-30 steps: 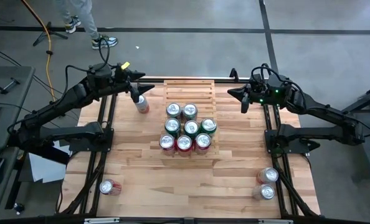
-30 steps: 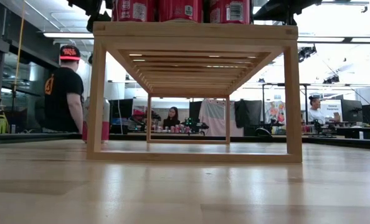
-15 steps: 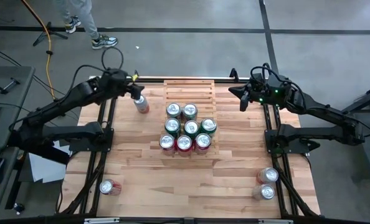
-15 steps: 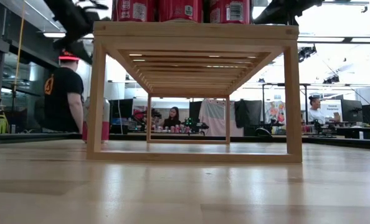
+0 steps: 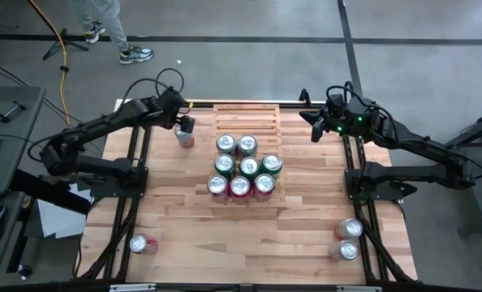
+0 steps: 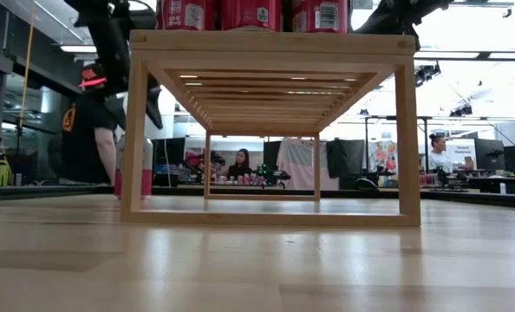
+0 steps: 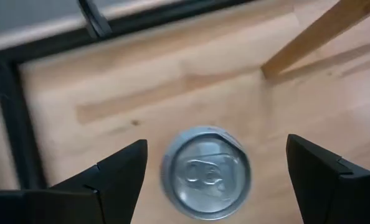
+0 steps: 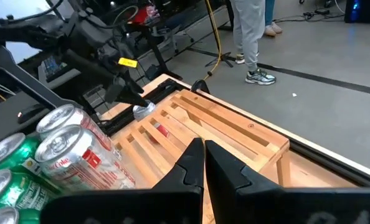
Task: Place canned beverage on shelf
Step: Put the top white-pink soda can on the shelf
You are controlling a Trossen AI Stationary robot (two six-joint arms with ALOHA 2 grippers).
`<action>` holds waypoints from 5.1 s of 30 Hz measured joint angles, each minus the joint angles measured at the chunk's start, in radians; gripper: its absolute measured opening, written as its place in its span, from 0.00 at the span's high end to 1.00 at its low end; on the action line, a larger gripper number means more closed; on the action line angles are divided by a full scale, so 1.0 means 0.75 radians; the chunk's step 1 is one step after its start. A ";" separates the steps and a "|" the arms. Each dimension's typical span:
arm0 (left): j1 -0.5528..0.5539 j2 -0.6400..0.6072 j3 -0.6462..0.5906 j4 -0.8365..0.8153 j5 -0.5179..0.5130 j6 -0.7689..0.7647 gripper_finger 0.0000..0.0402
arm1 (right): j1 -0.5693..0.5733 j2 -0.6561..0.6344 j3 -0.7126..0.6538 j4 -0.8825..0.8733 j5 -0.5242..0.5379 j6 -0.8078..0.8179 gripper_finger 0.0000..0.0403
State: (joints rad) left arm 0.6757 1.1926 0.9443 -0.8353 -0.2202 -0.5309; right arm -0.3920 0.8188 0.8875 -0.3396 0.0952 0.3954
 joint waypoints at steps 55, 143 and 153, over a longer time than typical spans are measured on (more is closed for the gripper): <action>-0.392 0.365 -0.002 -0.034 -0.389 -1.190 0.26 | 0.000 0.000 0.000 -0.114 0.014 -0.050 1.00; -0.046 0.758 1.265 -0.355 0.638 1.304 0.42 | 0.000 0.001 0.001 -0.190 -0.057 0.069 1.00; -0.046 0.758 1.266 -0.349 0.643 1.268 0.38 | 0.000 0.001 0.001 -0.190 -0.057 0.070 1.00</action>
State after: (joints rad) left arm 0.6411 1.7611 1.8938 -1.0972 0.2618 0.4201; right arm -0.3920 0.8192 0.8879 -0.4820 0.0525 0.4480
